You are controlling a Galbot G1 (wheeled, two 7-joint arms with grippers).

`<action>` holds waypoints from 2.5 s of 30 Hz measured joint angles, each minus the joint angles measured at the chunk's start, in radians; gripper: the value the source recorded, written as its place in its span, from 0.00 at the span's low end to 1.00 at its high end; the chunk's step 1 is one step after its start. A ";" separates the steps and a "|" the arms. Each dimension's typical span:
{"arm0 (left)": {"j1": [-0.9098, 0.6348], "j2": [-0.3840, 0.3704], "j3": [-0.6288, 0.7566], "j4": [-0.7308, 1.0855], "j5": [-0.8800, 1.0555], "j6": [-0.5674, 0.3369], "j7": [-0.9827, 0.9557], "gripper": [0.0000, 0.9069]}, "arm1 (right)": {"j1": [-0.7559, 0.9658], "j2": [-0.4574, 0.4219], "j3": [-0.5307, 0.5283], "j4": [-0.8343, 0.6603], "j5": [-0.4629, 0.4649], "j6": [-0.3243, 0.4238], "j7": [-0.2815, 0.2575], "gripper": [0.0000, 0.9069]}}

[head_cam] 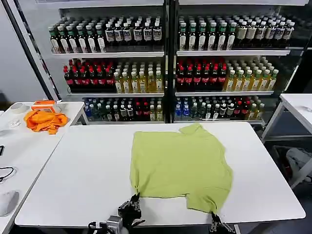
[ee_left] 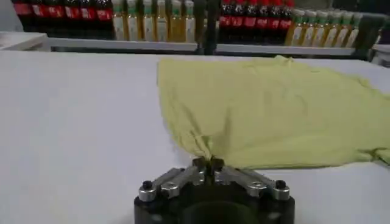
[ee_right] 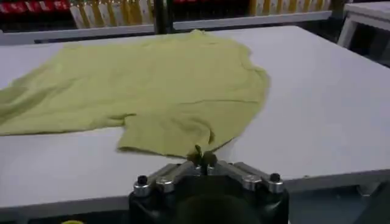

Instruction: Fold and organize the clothes.

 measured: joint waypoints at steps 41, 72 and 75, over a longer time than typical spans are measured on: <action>0.005 0.174 -0.105 -0.148 -0.084 0.000 0.045 0.02 | 0.119 -0.144 0.097 0.117 0.055 -0.061 0.002 1.00; -0.028 0.176 -0.071 -0.071 -0.084 -0.004 0.052 0.02 | 0.104 0.059 -0.051 -0.072 -0.026 0.045 0.006 1.00; -0.030 0.174 -0.068 -0.070 -0.084 -0.003 0.053 0.02 | 0.122 0.066 -0.054 -0.083 -0.014 0.051 0.005 1.00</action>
